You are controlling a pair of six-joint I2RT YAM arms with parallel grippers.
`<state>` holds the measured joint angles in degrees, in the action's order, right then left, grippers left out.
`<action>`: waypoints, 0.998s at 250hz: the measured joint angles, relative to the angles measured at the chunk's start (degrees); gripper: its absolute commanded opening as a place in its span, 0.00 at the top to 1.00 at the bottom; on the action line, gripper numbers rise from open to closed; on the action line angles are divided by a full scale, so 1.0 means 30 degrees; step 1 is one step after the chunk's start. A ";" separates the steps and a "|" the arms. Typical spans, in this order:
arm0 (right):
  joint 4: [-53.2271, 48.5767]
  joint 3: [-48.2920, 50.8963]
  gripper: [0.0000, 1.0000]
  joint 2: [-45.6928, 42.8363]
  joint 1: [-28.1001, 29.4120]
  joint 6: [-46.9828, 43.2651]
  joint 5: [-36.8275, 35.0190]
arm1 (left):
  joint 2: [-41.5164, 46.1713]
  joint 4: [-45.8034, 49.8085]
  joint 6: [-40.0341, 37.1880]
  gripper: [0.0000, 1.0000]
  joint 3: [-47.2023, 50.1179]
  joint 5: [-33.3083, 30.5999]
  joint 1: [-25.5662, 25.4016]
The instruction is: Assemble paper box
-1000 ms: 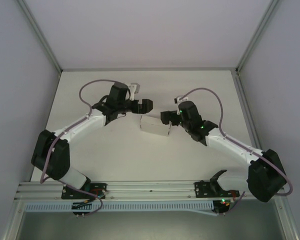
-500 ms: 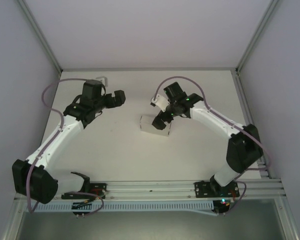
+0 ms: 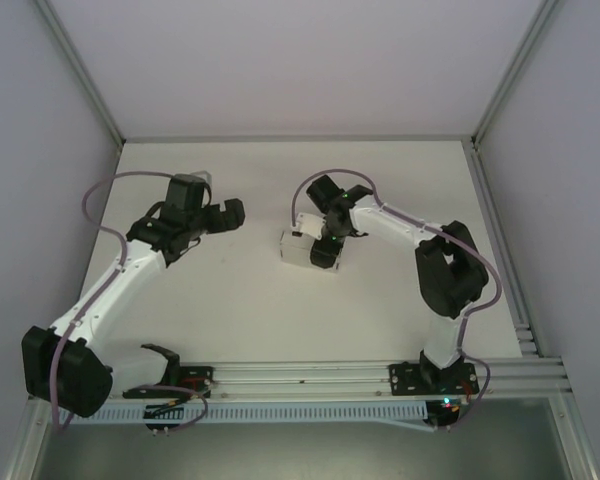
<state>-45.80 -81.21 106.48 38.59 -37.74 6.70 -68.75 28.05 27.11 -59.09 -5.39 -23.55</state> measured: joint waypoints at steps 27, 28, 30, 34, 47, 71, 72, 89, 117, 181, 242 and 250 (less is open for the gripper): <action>-0.0306 -0.0408 0.70 0.0022 0.0663 -0.0583 -0.0809 | 0.0474 -0.0124 0.0240 0.00 0.0758 0.0160 0.0000; -0.0306 -0.0430 0.70 0.0022 0.0699 -0.0670 -0.0845 | 0.0481 -0.0124 0.0255 0.00 0.0780 0.0168 0.0000; -0.0299 -0.0452 0.71 0.0022 0.0736 -0.0780 -0.0954 | 0.0510 -0.0117 0.0277 0.00 0.0823 0.0168 0.0000; -0.0306 -0.0517 0.72 0.0022 0.0816 -0.0809 -0.1129 | 0.0568 -0.0124 0.0291 0.00 0.0947 0.0168 0.0000; -0.0270 -0.0656 0.73 0.0015 0.1049 -0.1071 -0.1778 | 0.0707 -0.0066 0.0393 0.00 0.1224 0.0175 0.0015; -0.0102 -0.0685 0.74 -0.0066 0.1384 -0.1545 -0.3140 | 0.1005 -0.0036 0.0474 0.00 0.1479 0.0168 0.0022; -0.0066 -0.0678 0.74 -0.0073 0.1392 -0.1559 -0.3198 | 0.1027 -0.0029 0.0481 0.00 0.1486 0.0168 0.0022; 0.1071 -0.0102 0.73 -0.0525 0.1632 -0.2011 -0.4401 | 0.1435 -0.0029 0.0495 0.00 0.1632 0.0138 0.0022; 0.6069 0.3730 0.70 -0.2637 0.2222 -0.4036 -0.7191 | 0.2273 -0.0036 0.0634 0.00 0.1887 -0.0109 0.0022; 2.0414 1.3180 0.54 -0.4597 0.2637 -0.9595 -0.8284 | 0.2747 0.0175 0.0780 0.00 0.2135 -0.0532 0.0036; 2.1595 1.3551 0.48 -0.4226 0.3053 -1.0047 -0.9340 | 0.2747 0.0240 0.0794 0.00 0.2259 -0.0714 0.0036; 2.1289 1.3551 0.43 -0.4269 0.3213 -0.9734 -0.9479 | 0.2747 0.0262 0.0794 0.00 0.2259 -0.0714 0.0036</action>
<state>18.06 -40.56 93.67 48.23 -66.94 -21.74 -60.51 28.84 29.50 -52.31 -7.53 -23.44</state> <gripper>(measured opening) 0.503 0.997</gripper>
